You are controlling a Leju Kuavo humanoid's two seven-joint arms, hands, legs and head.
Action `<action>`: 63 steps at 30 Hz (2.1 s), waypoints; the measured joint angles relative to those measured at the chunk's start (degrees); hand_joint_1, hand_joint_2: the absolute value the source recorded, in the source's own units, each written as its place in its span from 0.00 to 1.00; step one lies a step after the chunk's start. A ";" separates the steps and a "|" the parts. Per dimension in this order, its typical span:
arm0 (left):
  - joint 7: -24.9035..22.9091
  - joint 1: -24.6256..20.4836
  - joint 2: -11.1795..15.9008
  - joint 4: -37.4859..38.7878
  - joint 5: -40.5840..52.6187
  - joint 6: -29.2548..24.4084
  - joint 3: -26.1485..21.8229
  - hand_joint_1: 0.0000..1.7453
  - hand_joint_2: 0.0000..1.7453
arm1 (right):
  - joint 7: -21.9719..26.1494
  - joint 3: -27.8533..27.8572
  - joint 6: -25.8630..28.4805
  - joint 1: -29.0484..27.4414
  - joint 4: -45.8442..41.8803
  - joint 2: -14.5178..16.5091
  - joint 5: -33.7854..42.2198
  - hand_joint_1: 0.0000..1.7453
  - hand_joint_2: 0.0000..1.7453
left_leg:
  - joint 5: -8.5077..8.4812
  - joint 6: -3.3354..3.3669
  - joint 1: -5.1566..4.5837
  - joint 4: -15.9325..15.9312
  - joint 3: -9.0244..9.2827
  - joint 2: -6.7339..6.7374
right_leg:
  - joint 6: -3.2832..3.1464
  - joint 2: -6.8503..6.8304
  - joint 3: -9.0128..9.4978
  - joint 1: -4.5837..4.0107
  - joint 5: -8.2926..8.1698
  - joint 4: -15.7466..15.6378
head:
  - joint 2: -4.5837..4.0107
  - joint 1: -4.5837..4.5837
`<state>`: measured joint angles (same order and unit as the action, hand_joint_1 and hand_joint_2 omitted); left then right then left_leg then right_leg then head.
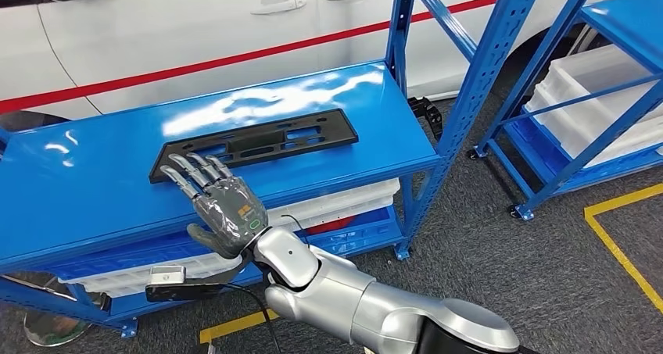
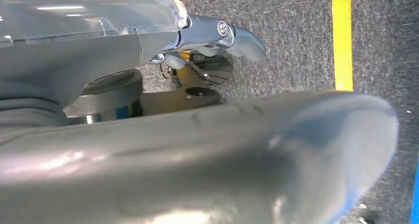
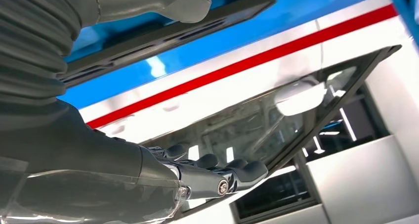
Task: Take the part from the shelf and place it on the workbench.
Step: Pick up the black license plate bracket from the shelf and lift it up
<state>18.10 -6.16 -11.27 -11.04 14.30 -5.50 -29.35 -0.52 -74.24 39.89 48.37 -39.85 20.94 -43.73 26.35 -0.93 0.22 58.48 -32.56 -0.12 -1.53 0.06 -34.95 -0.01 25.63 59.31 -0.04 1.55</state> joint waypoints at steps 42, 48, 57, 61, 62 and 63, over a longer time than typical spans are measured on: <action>0.91 1.82 0.26 -0.04 -1.08 -0.17 -2.44 0.00 0.00 | -1.25 -8.60 -5.23 1.27 2.97 -0.17 0.97 0.00 1.00 | 4.69 2.31 -0.16 -2.10 7.81 -0.47 | 1.38 0.06 -8.87 0.14 6.57 11.09 | 0.00 -0.06; 1.03 1.48 0.22 0.10 -1.18 -0.02 -2.55 0.00 0.00 | -1.29 -8.85 -5.38 1.19 2.97 -0.51 1.04 0.00 1.00 | 8.24 0.57 -0.07 -2.22 10.45 -0.33 | -0.79 0.53 -8.87 -0.78 -6.52 1.16 | 0.00 0.29; 2.03 1.65 0.38 0.10 -1.48 0.42 -3.04 0.00 0.00 | -1.15 -9.42 -7.60 1.27 2.89 -0.43 -0.17 0.00 1.00 | 8.58 -1.37 0.65 10.19 -3.02 -0.19 | -1.60 1.09 -3.86 -0.03 -3.18 -0.55 | 0.00 0.39; 2.39 1.41 0.52 0.10 -1.71 0.58 -3.27 0.00 0.00 | -0.53 -10.02 -10.35 1.50 2.87 -0.37 -2.33 0.00 1.00 | -0.18 -0.67 0.47 -0.22 -1.39 -0.15 | -0.64 1.13 -2.57 -0.01 -2.21 -0.35 | 0.00 0.35; 2.50 1.30 0.55 0.09 -1.73 0.60 -3.33 0.00 0.00 | -0.30 -10.24 -11.02 1.54 2.86 -0.34 -2.96 0.00 1.00 | -0.11 -0.18 0.27 -0.41 -1.40 -0.20 | -0.33 1.09 -2.53 -0.04 -2.19 -0.34 | 0.00 0.35; 2.59 1.20 0.58 0.09 -1.74 0.64 -3.37 0.00 0.00 | -0.09 -10.45 -11.69 1.57 2.86 -0.33 -3.58 0.00 1.00 | -0.45 0.38 0.22 -0.60 -1.27 -0.25 | 0.00 1.07 -2.54 -0.08 -2.14 -0.38 | 0.00 0.34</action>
<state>20.69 -4.96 -10.69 -10.95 12.56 -4.86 -32.72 -0.62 -84.68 28.20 49.94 -36.99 20.61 -47.30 25.90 -0.55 0.44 57.88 -33.83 -0.37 -1.53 1.12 -37.49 -0.09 23.49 58.92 -0.04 1.89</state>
